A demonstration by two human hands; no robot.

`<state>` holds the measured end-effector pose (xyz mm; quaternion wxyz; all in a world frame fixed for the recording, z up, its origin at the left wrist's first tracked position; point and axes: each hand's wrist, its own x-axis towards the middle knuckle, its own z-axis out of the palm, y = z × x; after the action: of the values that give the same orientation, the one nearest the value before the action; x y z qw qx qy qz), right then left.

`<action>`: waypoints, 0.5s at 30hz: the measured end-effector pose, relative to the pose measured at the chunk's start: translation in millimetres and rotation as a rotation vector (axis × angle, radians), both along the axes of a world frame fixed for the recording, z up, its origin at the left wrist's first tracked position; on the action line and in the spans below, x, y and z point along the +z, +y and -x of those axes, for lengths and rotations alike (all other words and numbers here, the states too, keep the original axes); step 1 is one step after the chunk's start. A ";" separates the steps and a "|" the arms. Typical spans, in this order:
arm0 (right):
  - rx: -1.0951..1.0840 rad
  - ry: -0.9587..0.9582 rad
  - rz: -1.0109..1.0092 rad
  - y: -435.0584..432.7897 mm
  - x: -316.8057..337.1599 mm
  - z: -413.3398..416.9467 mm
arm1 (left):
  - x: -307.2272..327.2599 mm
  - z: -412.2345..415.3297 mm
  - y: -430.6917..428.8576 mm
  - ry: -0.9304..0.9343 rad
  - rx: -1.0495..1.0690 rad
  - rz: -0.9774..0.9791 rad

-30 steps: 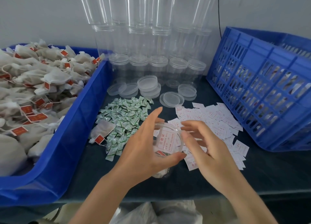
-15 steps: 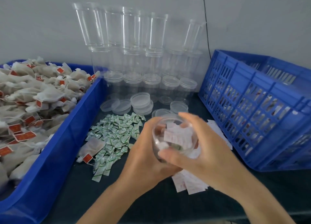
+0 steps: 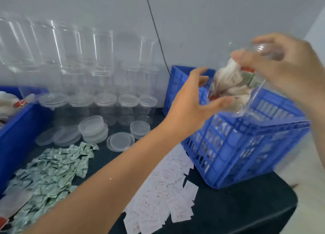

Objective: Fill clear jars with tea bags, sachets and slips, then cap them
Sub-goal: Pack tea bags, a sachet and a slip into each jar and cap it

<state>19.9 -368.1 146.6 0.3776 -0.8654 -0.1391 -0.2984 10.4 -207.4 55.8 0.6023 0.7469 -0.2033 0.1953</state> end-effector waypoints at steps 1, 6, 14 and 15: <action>-0.032 -0.004 -0.008 -11.2 9.1 -11.9 | 3.6 -8.2 -4.8 -0.011 0.006 -0.044; -0.244 0.050 0.001 -62.1 37.4 -80.3 | 13.3 -43.5 -31.2 -0.056 -0.003 -0.253; -0.447 0.456 0.453 -92.7 -12.8 -184.3 | 5.5 -84.8 -67.5 0.022 -0.131 -0.747; -0.438 0.521 0.513 -94.0 -22.2 -193.0 | 3.3 -87.6 -68.8 0.027 -0.129 -0.798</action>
<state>212.9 -462.1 124.4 0.1004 -0.9869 0.0783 -0.0987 98.0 -276.2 59.1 0.2785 0.9103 -0.3016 0.0531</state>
